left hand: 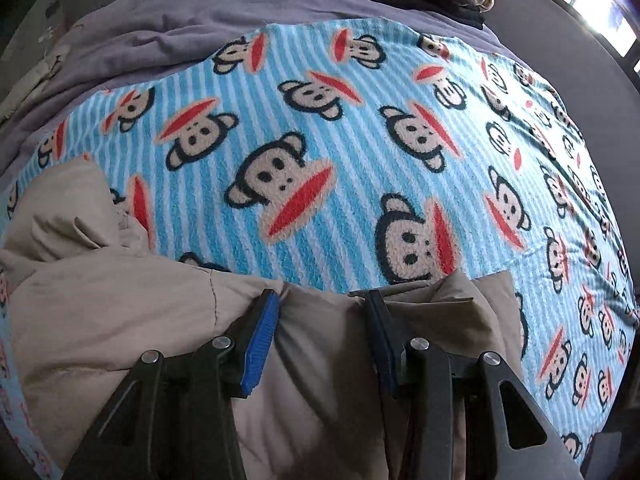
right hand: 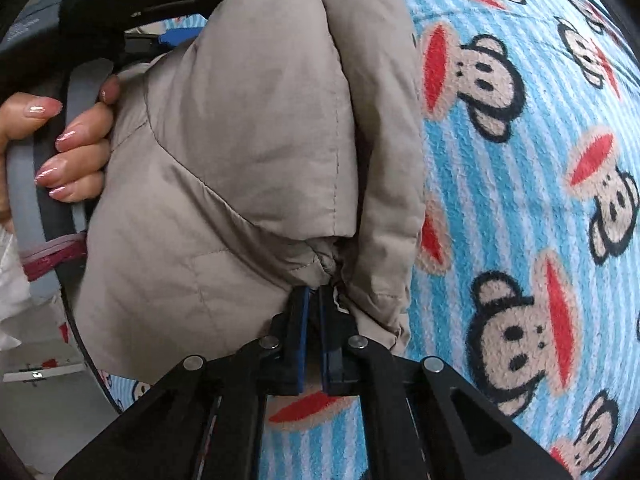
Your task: Fold large clothes
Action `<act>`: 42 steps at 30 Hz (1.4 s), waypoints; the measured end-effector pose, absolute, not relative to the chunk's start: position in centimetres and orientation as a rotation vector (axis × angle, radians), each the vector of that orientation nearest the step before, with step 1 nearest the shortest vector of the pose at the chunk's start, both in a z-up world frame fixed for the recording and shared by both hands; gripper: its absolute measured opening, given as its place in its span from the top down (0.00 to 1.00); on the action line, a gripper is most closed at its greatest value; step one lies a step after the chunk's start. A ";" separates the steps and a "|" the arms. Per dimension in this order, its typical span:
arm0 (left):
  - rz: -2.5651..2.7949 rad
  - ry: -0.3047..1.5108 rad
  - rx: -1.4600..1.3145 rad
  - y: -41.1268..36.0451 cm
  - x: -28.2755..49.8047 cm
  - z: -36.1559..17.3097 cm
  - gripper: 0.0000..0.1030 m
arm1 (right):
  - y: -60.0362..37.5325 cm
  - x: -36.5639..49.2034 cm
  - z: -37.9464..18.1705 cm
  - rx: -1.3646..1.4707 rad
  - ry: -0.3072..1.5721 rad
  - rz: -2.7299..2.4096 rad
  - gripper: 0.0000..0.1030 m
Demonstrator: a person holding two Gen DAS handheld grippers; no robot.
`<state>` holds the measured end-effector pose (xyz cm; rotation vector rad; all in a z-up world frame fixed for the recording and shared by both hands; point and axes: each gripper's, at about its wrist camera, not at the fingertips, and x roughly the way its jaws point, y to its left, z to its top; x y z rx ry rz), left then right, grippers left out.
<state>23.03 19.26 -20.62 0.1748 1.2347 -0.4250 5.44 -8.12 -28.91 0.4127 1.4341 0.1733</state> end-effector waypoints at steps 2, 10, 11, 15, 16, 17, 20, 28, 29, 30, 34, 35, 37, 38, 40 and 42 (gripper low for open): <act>-0.432 1.232 0.171 19.5 22.5 -19.4 0.56 | -6.4 7.0 -29.5 0.401 1.439 0.169 0.97; -0.432 1.159 0.146 25.7 15.6 -13.6 0.55 | -3.1 6.3 -29.7 0.389 1.456 0.164 0.97; -0.414 1.158 0.139 27.2 14.2 -13.4 0.55 | -3.1 6.0 -29.9 0.390 1.457 0.166 0.97; -0.353 1.199 0.096 32.0 8.7 -14.3 0.55 | -2.8 5.1 -30.4 0.408 1.467 0.169 0.97; -0.345 1.209 0.096 32.9 7.3 -14.9 0.55 | -2.7 4.9 -30.6 0.409 1.469 0.170 0.97; -0.337 1.205 0.116 33.5 6.0 -15.5 0.55 | -2.6 4.8 -30.8 0.408 1.470 0.172 0.97; -0.285 1.208 0.205 33.9 3.7 -17.0 0.31 | -2.1 4.8 -31.8 0.393 1.488 0.181 0.97; -0.256 1.261 0.031 36.7 3.8 -15.6 0.31 | 0.0 3.7 -29.4 0.312 1.501 0.170 0.92; -0.248 1.265 0.024 37.1 3.9 -15.3 0.31 | 0.1 3.4 -28.9 0.313 1.497 0.168 0.92; -0.247 1.271 0.016 37.2 3.9 -15.2 0.31 | 0.0 3.2 -28.5 0.316 1.491 0.165 0.92; -0.251 1.278 -0.008 37.9 3.7 -14.1 0.31 | 0.0 2.3 -26.7 0.340 1.470 0.133 0.92; -0.250 1.271 -0.001 38.0 3.7 -13.7 0.31 | 0.1 2.2 -26.3 0.342 1.466 0.126 0.92; -0.239 1.255 0.002 38.2 3.6 -12.5 0.29 | 0.3 2.1 -24.7 0.341 1.441 0.105 0.92; -0.235 1.253 -0.009 38.4 3.7 -11.9 0.25 | 0.4 2.0 -23.9 0.338 1.425 0.095 0.92; -0.220 1.230 -0.043 39.0 3.8 -10.2 0.06 | 0.5 2.2 -22.3 0.313 1.381 0.060 0.92; -0.177 1.173 -0.042 39.4 3.5 -8.4 0.01 | 0.3 2.8 -21.1 0.298 1.350 0.045 0.90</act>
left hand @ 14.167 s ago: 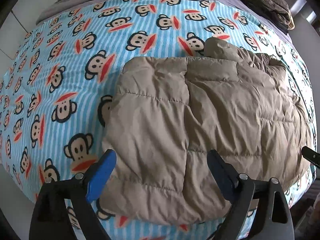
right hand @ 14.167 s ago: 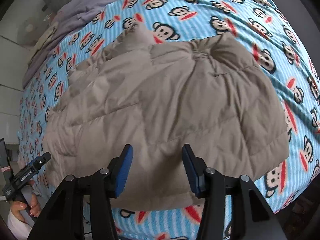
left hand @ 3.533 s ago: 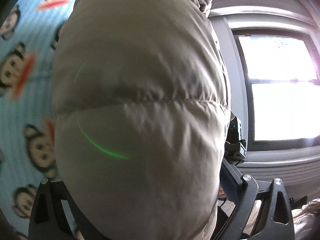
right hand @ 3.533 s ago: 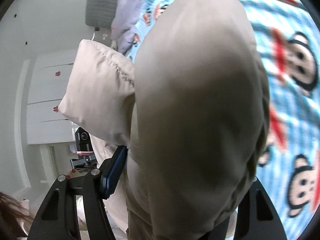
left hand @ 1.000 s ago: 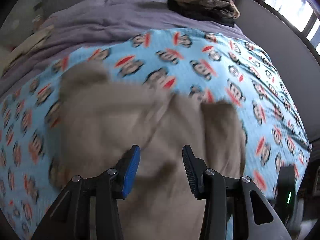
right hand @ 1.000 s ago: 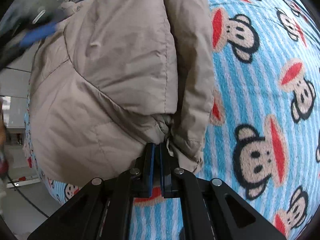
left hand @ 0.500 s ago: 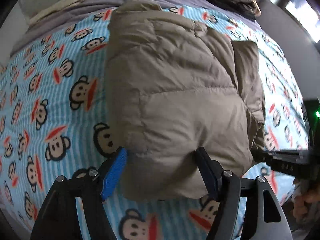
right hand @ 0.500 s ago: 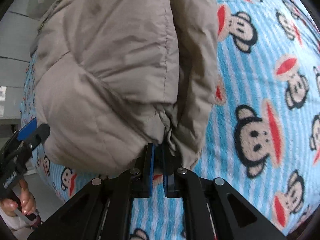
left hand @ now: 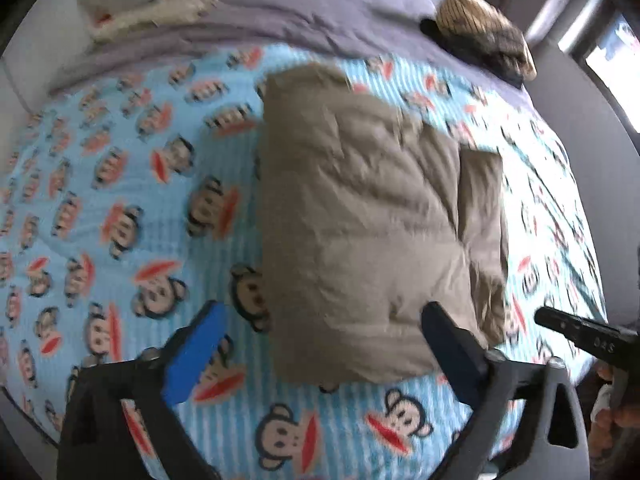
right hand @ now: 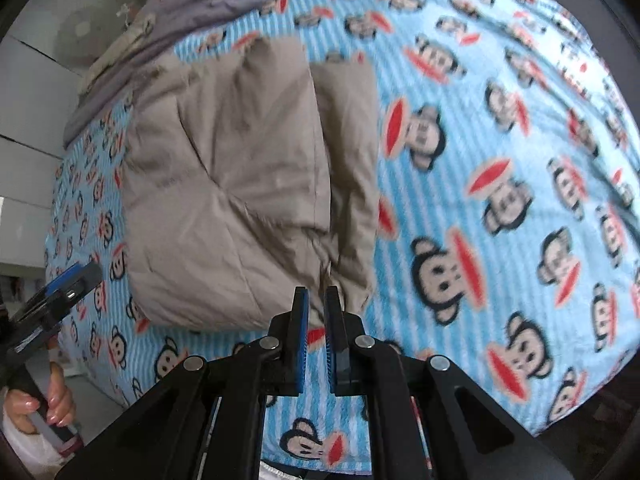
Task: Fold large clothes
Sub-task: 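Open both tools and lift them away from the folded jacket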
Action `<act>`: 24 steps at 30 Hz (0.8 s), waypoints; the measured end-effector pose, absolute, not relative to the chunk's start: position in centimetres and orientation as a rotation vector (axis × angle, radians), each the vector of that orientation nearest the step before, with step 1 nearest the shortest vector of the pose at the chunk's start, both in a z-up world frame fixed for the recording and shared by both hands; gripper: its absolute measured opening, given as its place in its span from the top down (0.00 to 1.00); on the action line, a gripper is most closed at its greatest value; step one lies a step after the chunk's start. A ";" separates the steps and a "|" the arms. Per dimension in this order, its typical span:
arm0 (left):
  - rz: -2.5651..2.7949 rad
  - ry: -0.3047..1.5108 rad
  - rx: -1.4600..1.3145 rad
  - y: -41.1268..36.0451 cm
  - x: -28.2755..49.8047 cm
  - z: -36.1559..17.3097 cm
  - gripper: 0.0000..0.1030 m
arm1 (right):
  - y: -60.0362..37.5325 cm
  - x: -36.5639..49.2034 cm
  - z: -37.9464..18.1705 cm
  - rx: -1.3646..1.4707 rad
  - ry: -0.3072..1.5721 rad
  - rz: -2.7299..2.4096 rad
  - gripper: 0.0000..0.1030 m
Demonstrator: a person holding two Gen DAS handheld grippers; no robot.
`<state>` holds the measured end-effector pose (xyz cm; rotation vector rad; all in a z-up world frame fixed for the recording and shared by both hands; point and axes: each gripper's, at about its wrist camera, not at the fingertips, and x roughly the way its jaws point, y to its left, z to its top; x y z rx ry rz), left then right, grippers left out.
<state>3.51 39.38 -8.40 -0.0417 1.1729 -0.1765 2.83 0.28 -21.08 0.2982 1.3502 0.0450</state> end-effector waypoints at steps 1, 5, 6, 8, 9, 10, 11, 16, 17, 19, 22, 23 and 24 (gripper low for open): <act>-0.157 1.148 -0.032 39.4 3.3 -7.4 0.01 | 0.3 3.1 -20.2 0.293 1.331 0.040 0.85; -0.097 1.101 -0.035 39.6 2.3 -5.1 0.01 | 0.1 3.8 -16.2 0.264 1.242 0.056 0.21; -0.083 1.091 -0.037 39.6 2.0 -4.6 0.01 | 0.3 3.7 -15.6 0.254 1.225 0.061 0.21; -0.043 1.069 -0.026 39.5 1.1 -3.5 0.01 | 0.2 3.5 -13.8 0.211 1.183 0.044 0.21; -0.024 1.059 -0.020 39.6 0.6 -3.0 0.01 | 0.4 3.3 -13.3 0.194 1.169 0.032 0.20; -0.009 1.050 -0.021 39.6 0.1 -2.5 0.01 | 0.7 3.0 -12.5 0.165 1.140 0.017 0.19; -0.001 1.042 -0.024 39.6 -0.1 -2.2 0.01 | 0.9 2.6 -11.7 0.142 1.110 0.006 0.12; 0.035 1.011 -0.037 39.8 -2.2 -0.7 0.01 | 1.4 0.8 -8.8 0.098 0.971 0.018 0.00; 0.049 1.004 -0.027 39.8 -2.6 -0.4 0.01 | 1.5 0.6 -8.6 0.097 0.963 0.019 0.00; 0.061 0.986 -0.021 39.7 -3.4 0.2 0.01 | 1.8 0.3 -8.1 0.088 0.959 0.042 0.00; 0.068 0.964 -0.027 39.6 -4.5 1.2 0.01 | 2.4 -0.3 -7.6 0.059 0.960 0.036 0.00; 0.065 0.958 -0.034 39.6 -4.7 1.5 0.01 | 2.5 -0.4 -7.5 0.057 0.957 0.037 0.00; 0.063 0.951 -0.041 39.7 -5.0 1.9 0.01 | 2.6 -0.6 -7.4 0.059 0.957 0.040 0.00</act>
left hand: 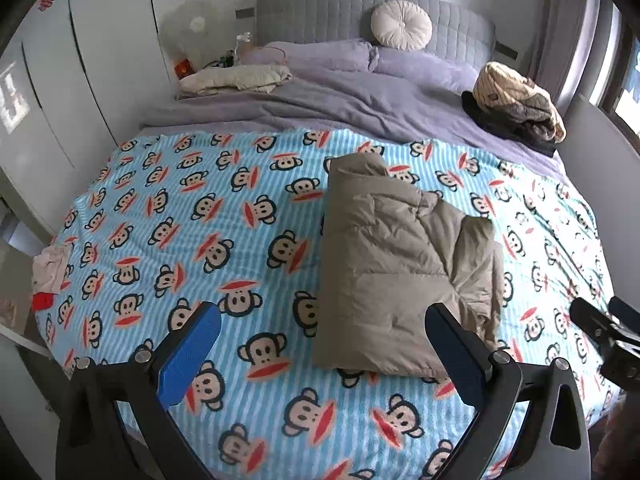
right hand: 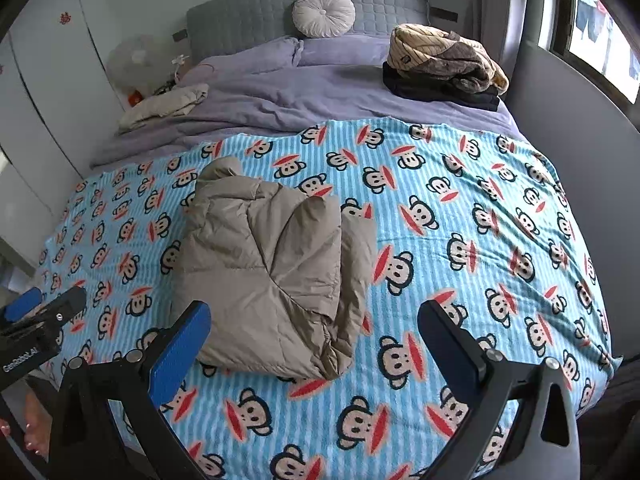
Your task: Fold large clothes
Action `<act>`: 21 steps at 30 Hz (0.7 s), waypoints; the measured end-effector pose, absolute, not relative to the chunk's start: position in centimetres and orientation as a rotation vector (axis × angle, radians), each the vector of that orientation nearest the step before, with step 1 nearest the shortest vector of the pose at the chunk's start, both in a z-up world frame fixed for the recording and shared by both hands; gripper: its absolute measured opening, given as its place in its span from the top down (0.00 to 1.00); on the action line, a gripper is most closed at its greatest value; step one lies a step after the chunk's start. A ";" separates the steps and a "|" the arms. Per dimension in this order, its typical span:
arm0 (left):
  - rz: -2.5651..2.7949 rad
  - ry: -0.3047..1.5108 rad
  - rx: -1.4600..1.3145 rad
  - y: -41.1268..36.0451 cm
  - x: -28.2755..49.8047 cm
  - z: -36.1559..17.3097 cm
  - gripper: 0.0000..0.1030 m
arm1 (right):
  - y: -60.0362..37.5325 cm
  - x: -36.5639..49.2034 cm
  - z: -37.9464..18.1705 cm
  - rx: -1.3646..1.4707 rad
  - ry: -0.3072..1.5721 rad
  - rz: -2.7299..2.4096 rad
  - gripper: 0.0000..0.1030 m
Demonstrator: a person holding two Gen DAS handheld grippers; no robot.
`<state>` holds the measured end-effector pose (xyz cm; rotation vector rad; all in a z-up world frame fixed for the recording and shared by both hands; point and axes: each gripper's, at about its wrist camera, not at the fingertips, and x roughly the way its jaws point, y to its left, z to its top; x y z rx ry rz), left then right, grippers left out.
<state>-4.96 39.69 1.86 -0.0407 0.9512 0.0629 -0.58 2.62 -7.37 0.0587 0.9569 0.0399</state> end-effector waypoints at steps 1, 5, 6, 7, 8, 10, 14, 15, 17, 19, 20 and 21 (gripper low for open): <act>0.065 0.944 -0.043 39.7 -5.2 2.1 0.01 | 2.6 -0.7 -7.2 0.060 0.957 0.042 0.00; 0.073 0.926 -0.038 39.9 -5.5 2.7 0.01 | 2.7 -1.1 -6.8 0.060 0.950 0.033 0.00; 0.073 0.924 -0.037 39.9 -5.6 2.8 0.01 | 2.6 -1.2 -6.7 0.059 0.948 0.032 0.00; 0.074 0.924 -0.036 39.8 -5.7 2.9 0.01 | 2.6 -1.3 -6.7 0.059 0.947 0.031 0.00; 0.072 0.925 -0.036 39.8 -5.8 2.8 0.01 | 2.6 -1.2 -6.7 0.059 0.948 0.031 0.00; 0.062 0.928 -0.028 39.6 -5.9 2.9 0.01 | 2.6 -1.4 -6.6 0.060 0.950 0.031 0.00; 0.045 0.926 -0.009 39.1 -6.3 3.1 0.01 | 2.5 -1.6 -6.3 0.057 0.946 0.028 0.00; 0.042 0.926 -0.006 39.0 -6.2 3.1 0.01 | 2.4 -1.6 -6.2 0.056 0.944 0.026 0.00; 0.037 0.925 0.001 38.8 -6.1 3.2 0.01 | 2.5 -1.9 -6.0 0.056 0.940 0.022 0.00; 0.038 0.925 0.003 38.7 -6.2 3.2 0.01 | 2.5 -2.1 -5.8 0.057 0.936 0.020 0.00; 0.039 0.925 0.002 38.7 -6.2 3.2 0.01 | 2.4 -1.9 -5.9 0.055 0.939 0.023 0.00; 0.040 0.926 0.001 38.6 -6.2 3.2 0.01 | 2.4 -1.9 -5.9 0.055 0.939 0.023 0.00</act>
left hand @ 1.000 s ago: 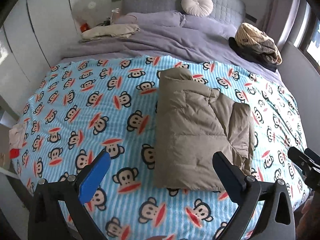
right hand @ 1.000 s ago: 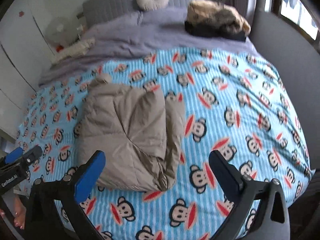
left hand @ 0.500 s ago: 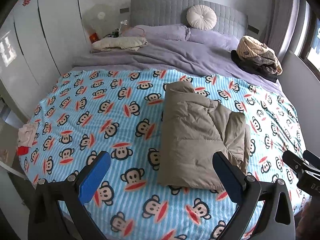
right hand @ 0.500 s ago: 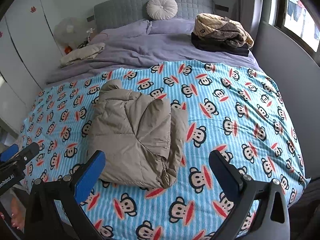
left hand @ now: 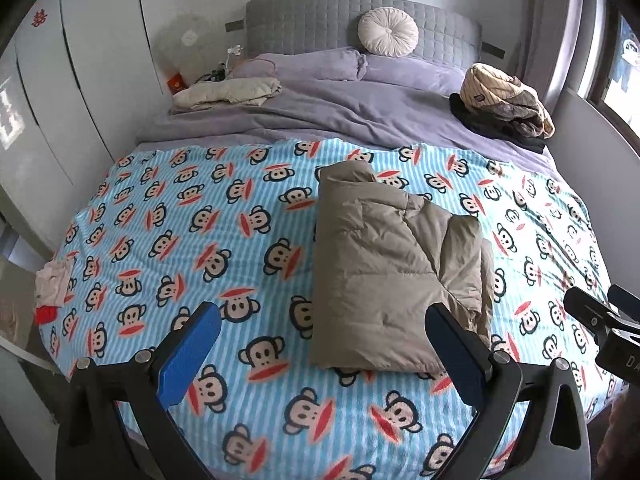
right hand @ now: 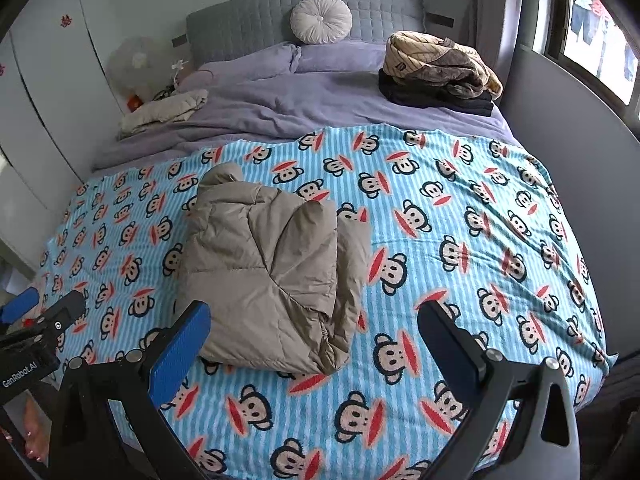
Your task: Fold large clothes
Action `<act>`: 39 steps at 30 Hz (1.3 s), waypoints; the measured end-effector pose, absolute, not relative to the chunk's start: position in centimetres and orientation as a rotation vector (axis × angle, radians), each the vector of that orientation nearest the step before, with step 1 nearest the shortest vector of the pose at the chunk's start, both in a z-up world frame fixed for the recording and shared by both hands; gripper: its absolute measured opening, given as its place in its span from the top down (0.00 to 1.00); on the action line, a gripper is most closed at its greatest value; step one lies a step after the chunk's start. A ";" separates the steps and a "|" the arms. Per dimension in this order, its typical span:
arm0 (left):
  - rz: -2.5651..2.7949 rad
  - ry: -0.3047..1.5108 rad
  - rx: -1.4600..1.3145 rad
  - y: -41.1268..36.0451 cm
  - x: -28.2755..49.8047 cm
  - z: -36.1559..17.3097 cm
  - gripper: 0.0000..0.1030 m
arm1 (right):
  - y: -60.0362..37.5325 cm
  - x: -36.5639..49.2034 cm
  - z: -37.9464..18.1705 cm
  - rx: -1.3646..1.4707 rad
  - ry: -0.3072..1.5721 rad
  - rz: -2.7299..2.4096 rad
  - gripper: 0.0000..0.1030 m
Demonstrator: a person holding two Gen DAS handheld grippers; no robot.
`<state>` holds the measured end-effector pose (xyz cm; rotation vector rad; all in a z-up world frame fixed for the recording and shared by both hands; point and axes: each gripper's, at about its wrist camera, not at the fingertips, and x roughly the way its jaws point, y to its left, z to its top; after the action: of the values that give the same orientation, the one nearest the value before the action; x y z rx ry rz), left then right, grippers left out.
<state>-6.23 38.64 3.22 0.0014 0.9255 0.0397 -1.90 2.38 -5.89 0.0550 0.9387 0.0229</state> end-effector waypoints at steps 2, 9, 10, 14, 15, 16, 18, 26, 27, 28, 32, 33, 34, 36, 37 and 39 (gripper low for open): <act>0.042 0.926 0.001 38.6 -6.2 3.2 0.01 | 2.4 -1.8 -6.0 0.055 0.940 0.025 0.00; 0.041 0.929 0.003 38.7 -6.0 3.3 0.01 | 2.4 -1.9 -5.9 0.053 0.945 0.024 0.00; 0.041 0.928 0.004 38.7 -6.0 3.2 0.01 | 2.3 -1.9 -5.8 0.053 0.946 0.026 0.00; 0.040 0.929 0.006 38.7 -6.0 3.3 0.01 | 2.5 -2.0 -5.9 0.057 0.945 0.021 0.00; 0.041 0.930 0.006 38.8 -6.0 3.2 0.01 | 2.5 -2.1 -5.8 0.058 0.945 0.021 0.00; 0.042 0.931 0.006 38.8 -6.0 3.2 0.01 | 2.5 -2.1 -5.8 0.059 0.945 0.020 0.00; 0.045 0.932 0.004 38.9 -6.0 3.1 0.01 | 2.5 -2.0 -5.9 0.057 0.945 0.020 0.00; 0.049 0.935 0.005 39.2 -6.0 3.0 0.01 | 2.4 -2.0 -5.9 0.057 0.946 0.022 0.00; 0.049 0.934 0.003 39.1 -6.0 3.0 0.01 | 2.3 -2.0 -5.8 0.058 0.947 0.022 0.00; 0.050 0.934 0.003 39.2 -6.0 3.0 0.01 | 2.3 -2.0 -5.8 0.058 0.948 0.022 0.00; 0.051 0.935 0.003 39.1 -5.9 3.0 0.01 | 2.2 -1.9 -5.8 0.056 0.946 0.025 0.00; 0.050 0.935 0.003 39.1 -5.9 3.0 0.01 | 2.2 -1.9 -5.8 0.055 0.946 0.025 0.00; 0.051 0.936 0.003 39.2 -5.9 3.0 0.01 | 2.2 -2.0 -5.8 0.055 0.946 0.025 0.00; 0.050 0.935 0.004 39.2 -5.8 3.0 0.01 | 2.2 -1.9 -5.8 0.056 0.947 0.025 0.00; 0.050 0.935 0.004 39.2 -5.8 3.0 0.01 | 2.2 -2.0 -5.7 0.056 0.948 0.024 0.00; 0.050 0.936 0.003 39.2 -5.8 3.0 0.01 | 2.2 -1.9 -5.8 0.055 0.949 0.026 0.00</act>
<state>-5.80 39.20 2.98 0.0032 0.9361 0.0501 -1.93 2.17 -5.79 0.0552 0.9486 0.0260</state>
